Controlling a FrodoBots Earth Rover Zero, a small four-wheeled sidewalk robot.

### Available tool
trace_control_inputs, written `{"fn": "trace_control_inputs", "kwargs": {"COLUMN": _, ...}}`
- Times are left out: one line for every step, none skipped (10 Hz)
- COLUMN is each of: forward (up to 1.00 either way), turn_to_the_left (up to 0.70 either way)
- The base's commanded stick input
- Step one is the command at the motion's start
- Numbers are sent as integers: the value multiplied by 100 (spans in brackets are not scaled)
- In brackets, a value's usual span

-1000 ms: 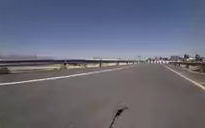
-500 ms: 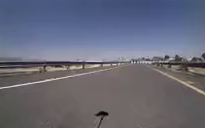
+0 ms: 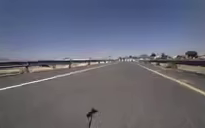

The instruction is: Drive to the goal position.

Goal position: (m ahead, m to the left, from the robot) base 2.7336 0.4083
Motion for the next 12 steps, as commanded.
{"fn": "trace_control_inputs", "kwargs": {"forward": 70, "turn_to_the_left": -5}}
{"fn": "trace_control_inputs", "kwargs": {"forward": 70, "turn_to_the_left": 0}}
{"fn": "trace_control_inputs", "kwargs": {"forward": 70, "turn_to_the_left": 0}}
{"fn": "trace_control_inputs", "kwargs": {"forward": 70, "turn_to_the_left": 0}}
{"fn": "trace_control_inputs", "kwargs": {"forward": 70, "turn_to_the_left": 0}}
{"fn": "trace_control_inputs", "kwargs": {"forward": 70, "turn_to_the_left": 0}}
{"fn": "trace_control_inputs", "kwargs": {"forward": 70, "turn_to_the_left": 0}}
{"fn": "trace_control_inputs", "kwargs": {"forward": 70, "turn_to_the_left": 0}}
{"fn": "trace_control_inputs", "kwargs": {"forward": 70, "turn_to_the_left": 0}}
{"fn": "trace_control_inputs", "kwargs": {"forward": 70, "turn_to_the_left": 0}}
{"fn": "trace_control_inputs", "kwargs": {"forward": 70, "turn_to_the_left": 0}}
{"fn": "trace_control_inputs", "kwargs": {"forward": 70, "turn_to_the_left": 0}}
